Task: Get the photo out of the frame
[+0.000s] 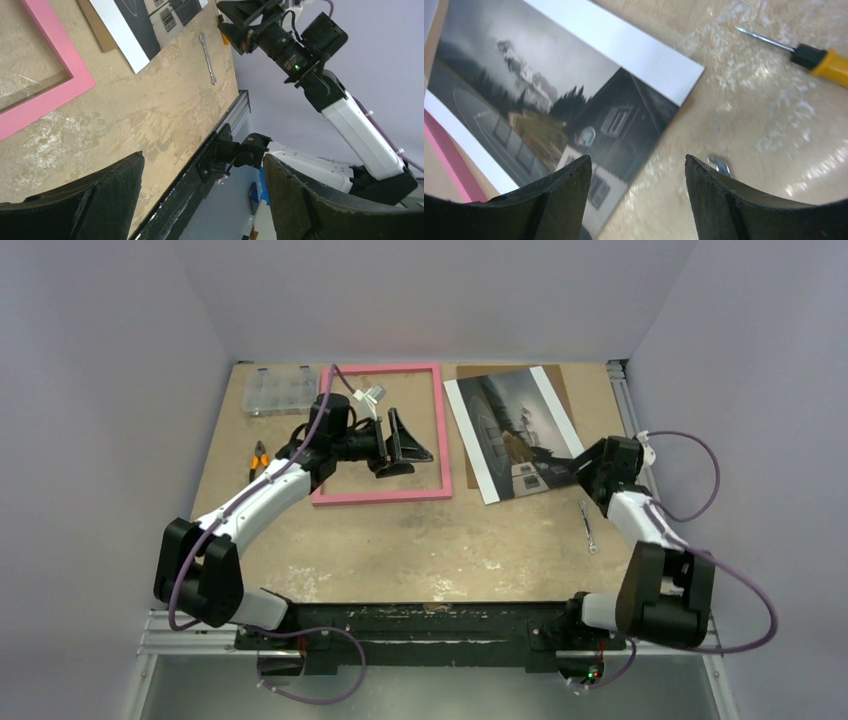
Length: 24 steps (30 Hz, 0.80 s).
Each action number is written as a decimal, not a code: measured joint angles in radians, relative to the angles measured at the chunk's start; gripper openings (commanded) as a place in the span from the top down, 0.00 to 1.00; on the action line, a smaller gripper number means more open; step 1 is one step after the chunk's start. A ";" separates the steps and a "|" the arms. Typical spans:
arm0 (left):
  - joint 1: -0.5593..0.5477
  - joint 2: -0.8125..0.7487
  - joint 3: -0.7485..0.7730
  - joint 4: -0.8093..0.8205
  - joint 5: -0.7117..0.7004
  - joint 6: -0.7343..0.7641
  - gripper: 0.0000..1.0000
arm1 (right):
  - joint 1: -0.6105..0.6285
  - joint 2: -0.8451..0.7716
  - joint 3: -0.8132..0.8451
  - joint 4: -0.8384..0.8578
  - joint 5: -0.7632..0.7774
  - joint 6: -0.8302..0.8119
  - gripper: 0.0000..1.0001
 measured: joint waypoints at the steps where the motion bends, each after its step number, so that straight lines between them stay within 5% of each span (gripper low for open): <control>1: -0.003 -0.010 -0.002 -0.008 -0.011 0.012 0.13 | 0.014 -0.047 -0.002 -0.052 0.014 -0.019 0.30; 10: -0.109 -0.337 -0.059 -0.146 -0.206 0.220 0.11 | 0.212 -0.446 -0.020 -0.379 -0.002 -0.149 0.28; 12: -0.115 -0.446 -0.120 -0.157 -0.255 0.247 0.10 | 0.281 -0.488 -0.020 -0.453 -0.029 -0.172 0.10; 17: -0.116 -0.665 -0.225 -0.266 -0.380 0.282 0.10 | 0.373 -0.681 -0.008 -0.579 -0.134 -0.190 0.03; 24: -0.119 -0.854 -0.132 -0.467 -0.548 0.341 0.11 | 0.375 -0.784 0.258 -0.790 -0.158 -0.203 0.02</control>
